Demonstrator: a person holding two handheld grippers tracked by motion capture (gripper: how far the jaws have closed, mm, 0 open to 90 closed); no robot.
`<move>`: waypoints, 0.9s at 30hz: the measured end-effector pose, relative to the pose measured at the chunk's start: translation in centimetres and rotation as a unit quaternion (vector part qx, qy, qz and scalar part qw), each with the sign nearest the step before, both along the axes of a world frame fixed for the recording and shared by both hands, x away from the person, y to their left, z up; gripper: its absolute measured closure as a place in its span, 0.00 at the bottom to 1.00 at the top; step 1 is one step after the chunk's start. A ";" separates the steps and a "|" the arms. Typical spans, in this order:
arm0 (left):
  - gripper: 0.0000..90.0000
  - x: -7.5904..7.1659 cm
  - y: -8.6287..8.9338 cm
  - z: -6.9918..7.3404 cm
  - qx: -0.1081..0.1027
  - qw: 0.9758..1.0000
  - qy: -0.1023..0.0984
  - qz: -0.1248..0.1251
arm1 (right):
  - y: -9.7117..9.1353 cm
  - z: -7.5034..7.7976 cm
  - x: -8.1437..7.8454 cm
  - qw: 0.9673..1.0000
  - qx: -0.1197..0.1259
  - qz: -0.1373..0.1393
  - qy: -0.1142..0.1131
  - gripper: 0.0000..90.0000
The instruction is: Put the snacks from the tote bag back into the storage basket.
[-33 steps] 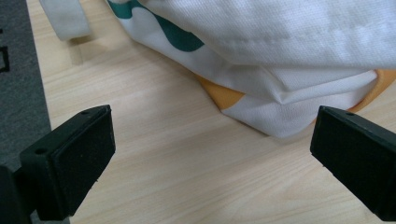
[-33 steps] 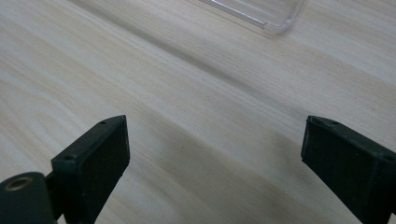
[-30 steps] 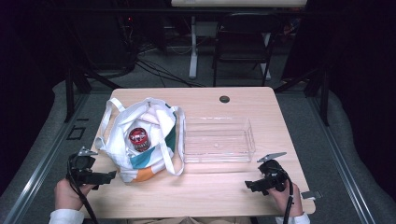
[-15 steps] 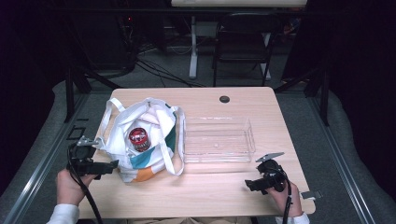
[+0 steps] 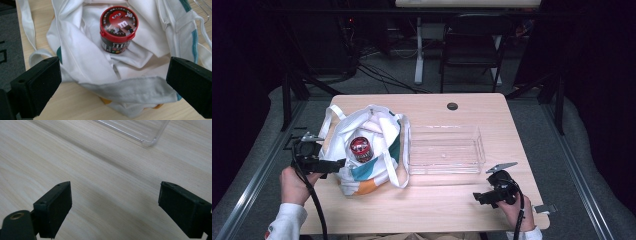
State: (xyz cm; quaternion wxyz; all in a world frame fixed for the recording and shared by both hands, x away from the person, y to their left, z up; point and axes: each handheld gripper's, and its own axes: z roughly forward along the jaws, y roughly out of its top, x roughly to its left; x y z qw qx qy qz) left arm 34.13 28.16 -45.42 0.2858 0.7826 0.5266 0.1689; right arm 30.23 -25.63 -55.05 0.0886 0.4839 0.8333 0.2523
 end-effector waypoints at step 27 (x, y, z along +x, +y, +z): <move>0.00 5.7 -3.5 -0.2 0.011 1.000 -0.013 -0.003 | 0.0 -0.2 -0.6 1.000 0.022 0.007 0.015 0.10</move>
